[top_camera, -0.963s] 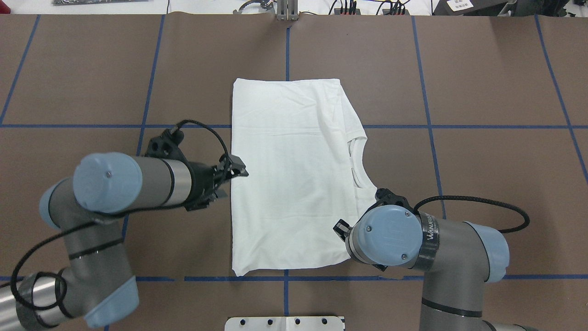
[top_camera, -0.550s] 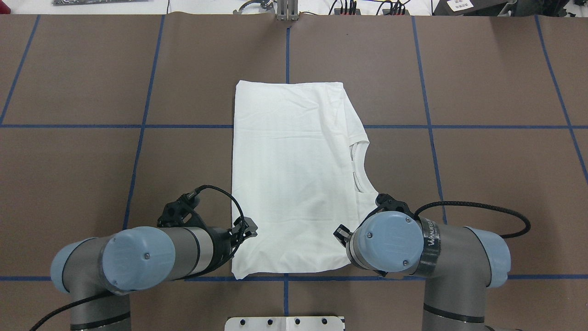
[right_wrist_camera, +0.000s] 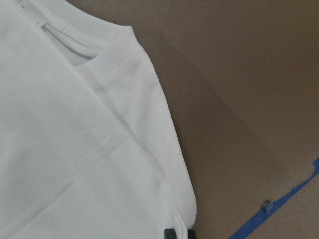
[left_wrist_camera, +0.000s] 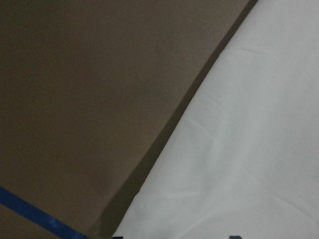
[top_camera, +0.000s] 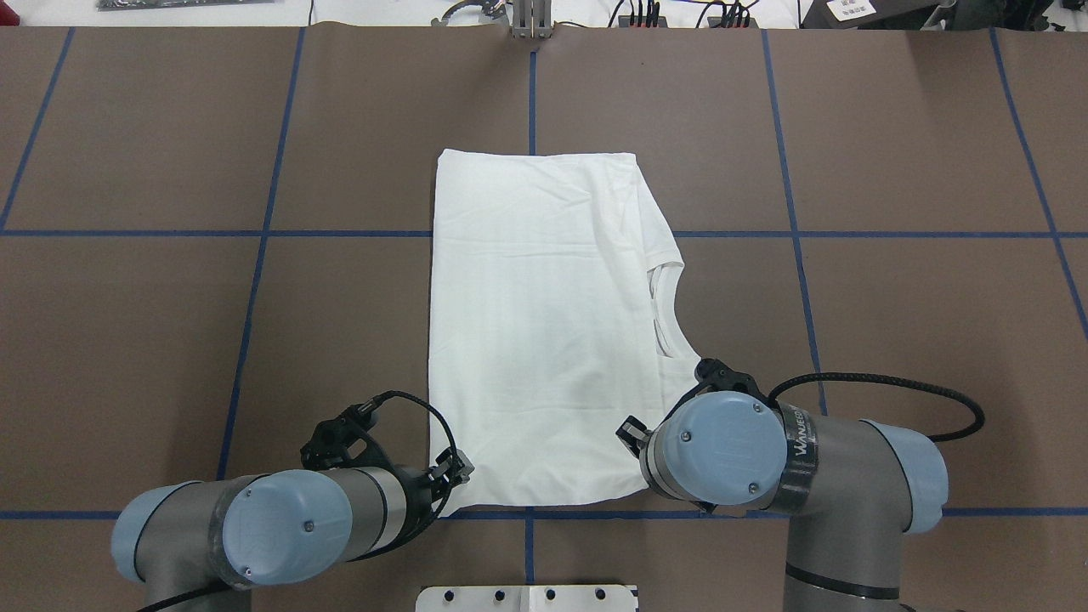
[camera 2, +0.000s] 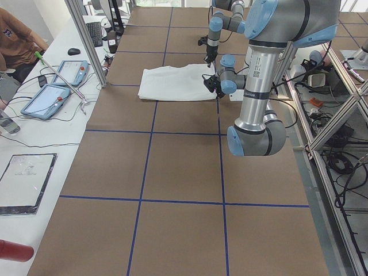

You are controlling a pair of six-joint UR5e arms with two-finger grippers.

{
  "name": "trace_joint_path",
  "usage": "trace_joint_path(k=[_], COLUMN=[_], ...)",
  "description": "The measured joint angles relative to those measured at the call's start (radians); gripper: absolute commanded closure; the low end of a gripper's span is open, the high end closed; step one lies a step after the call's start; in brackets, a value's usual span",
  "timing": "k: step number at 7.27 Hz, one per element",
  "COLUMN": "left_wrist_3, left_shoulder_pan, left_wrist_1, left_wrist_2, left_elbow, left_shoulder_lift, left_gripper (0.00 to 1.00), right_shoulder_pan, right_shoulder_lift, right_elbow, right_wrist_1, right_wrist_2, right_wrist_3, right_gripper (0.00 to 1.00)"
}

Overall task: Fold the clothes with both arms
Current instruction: 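Lower both grippers to the shirt edge nearest the robot, then grasp the near edge with both grippers and fold it away from the robot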

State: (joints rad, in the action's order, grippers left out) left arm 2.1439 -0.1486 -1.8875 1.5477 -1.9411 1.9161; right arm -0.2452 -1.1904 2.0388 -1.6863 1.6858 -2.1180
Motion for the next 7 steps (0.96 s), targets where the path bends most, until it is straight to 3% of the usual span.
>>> trace_joint_path(k=[1,2,5,7], left_wrist_3=[0.000,0.001,0.000,-0.001], left_shoulder_pan=[0.005,0.007,0.010,0.011], left_wrist_1=[0.000,0.001,0.002,0.002], left_wrist_2=[0.000,0.000,0.001,0.005], left_elbow=[0.003,0.005,0.002,-0.065], left_shoulder_lift=[-0.001,-0.001,-0.001,-0.014], left_gripper=[0.73,1.00,1.00,1.00], right_shoulder_pan=[0.000,0.000,0.006,0.035], right_shoulder_lift=[0.000,0.000,0.000,-0.013], right_elbow=[0.000,0.000,0.007,0.041], right_wrist_1=[0.000,0.000,-0.001,-0.005], right_wrist_2=[0.000,0.000,0.000,0.000], right_wrist_3=[0.001,0.001,0.000,-0.012], right_gripper=[1.00,1.00,1.00,1.00])
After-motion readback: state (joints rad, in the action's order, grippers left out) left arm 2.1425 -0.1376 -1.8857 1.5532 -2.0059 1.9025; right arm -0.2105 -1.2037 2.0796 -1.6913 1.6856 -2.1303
